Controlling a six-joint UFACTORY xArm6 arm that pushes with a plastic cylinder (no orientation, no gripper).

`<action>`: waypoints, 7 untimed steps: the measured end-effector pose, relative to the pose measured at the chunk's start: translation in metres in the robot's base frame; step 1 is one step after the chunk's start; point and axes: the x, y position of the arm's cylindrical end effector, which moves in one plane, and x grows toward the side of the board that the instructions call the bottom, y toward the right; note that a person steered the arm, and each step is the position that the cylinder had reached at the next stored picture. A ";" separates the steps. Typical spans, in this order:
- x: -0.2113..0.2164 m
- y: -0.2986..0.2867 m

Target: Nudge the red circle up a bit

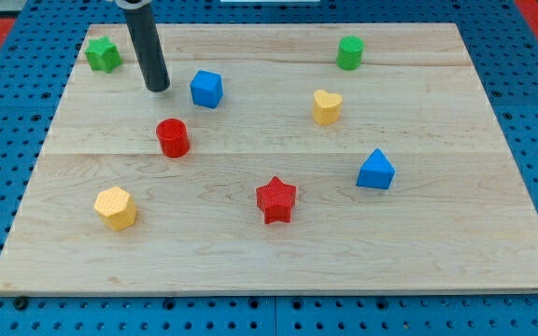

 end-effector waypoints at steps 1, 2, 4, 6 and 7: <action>0.038 -0.001; 0.038 -0.002; 0.038 -0.012; 0.038 -0.096; 0.050 -0.138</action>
